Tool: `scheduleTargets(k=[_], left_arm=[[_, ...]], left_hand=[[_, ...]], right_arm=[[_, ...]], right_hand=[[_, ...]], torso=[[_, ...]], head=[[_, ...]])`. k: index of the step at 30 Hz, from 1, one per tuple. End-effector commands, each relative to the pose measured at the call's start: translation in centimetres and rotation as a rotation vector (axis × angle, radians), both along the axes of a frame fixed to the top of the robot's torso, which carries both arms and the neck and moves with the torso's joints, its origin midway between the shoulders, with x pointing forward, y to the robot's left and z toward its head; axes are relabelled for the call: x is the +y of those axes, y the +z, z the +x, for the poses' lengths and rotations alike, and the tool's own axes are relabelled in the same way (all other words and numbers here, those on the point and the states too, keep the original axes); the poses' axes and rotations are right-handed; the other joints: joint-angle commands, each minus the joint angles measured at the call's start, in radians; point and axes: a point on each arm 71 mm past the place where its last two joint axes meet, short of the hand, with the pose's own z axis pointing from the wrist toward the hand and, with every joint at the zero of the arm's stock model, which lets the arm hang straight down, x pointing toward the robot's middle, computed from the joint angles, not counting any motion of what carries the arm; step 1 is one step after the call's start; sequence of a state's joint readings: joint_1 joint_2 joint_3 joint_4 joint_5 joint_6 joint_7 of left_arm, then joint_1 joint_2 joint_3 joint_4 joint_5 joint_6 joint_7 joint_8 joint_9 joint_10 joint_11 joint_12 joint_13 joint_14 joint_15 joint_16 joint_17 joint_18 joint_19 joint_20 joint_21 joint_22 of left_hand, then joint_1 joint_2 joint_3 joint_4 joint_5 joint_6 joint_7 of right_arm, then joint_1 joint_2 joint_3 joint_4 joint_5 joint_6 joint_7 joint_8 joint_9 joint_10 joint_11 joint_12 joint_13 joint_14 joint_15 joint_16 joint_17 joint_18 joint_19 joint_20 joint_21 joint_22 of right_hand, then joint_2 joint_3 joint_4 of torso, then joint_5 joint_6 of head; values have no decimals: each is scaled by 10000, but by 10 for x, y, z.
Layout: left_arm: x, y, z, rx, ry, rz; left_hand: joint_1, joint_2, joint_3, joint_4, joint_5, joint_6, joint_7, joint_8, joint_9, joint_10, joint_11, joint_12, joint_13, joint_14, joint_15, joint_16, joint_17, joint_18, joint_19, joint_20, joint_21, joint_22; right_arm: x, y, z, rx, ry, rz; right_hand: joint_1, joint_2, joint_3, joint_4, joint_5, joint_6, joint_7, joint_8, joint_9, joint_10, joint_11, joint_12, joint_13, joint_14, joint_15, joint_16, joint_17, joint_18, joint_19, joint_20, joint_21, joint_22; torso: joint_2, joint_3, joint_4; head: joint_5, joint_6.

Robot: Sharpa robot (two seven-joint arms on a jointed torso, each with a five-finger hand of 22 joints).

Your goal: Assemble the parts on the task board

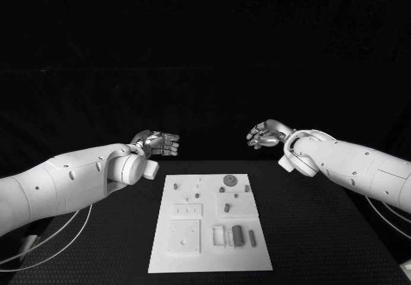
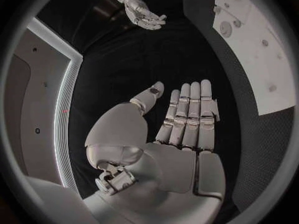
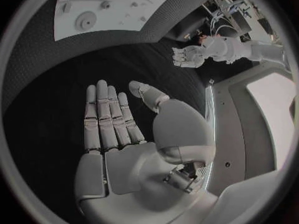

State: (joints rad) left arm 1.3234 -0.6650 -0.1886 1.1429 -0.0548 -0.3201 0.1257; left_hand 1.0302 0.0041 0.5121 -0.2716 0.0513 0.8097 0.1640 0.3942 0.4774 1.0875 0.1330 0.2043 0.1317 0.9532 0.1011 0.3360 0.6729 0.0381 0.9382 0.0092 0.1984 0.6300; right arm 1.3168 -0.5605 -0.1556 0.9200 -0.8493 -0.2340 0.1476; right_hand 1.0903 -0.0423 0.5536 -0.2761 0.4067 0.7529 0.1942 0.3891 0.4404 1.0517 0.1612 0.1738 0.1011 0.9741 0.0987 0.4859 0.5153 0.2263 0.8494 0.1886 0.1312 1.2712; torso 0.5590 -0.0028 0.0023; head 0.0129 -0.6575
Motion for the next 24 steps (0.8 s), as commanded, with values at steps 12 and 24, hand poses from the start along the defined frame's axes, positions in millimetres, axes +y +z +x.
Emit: scheduleTargets(k=[12,24], left_arm=[[-15,14,-50,-456,-2043,-341],[-22,22,-65,-515,-2372,-568]], left_hand=[[154,-16,123,-96,6,436,-58,41,-160,455,-97,-75,3,388,-94,50,127,15,279,-133,67,33],[93,-160,73,-77,6,466,-24,-31,-247,520,-94,-191,-25,471,-68,10,161,15,359,-148,73,61]], right_arm=[[33,-6,-5,-1284,1790,-4047],[60,-28,-14,-1364,2645,-5378]], right_hand=[[456,-306,-14,-121,34,1074,-250,-168,258,1120,-457,-205,114,2404,-925,1408,1817,355,2790,-838,1018,610],[507,-456,-120,-123,29,1223,-268,-399,333,1296,-546,-441,106,2939,-1038,2537,2596,355,3460,-1218,2024,658]], torso=[[582,34,547],[1079,15,911]], head=[[-438,134],[-703,295]])
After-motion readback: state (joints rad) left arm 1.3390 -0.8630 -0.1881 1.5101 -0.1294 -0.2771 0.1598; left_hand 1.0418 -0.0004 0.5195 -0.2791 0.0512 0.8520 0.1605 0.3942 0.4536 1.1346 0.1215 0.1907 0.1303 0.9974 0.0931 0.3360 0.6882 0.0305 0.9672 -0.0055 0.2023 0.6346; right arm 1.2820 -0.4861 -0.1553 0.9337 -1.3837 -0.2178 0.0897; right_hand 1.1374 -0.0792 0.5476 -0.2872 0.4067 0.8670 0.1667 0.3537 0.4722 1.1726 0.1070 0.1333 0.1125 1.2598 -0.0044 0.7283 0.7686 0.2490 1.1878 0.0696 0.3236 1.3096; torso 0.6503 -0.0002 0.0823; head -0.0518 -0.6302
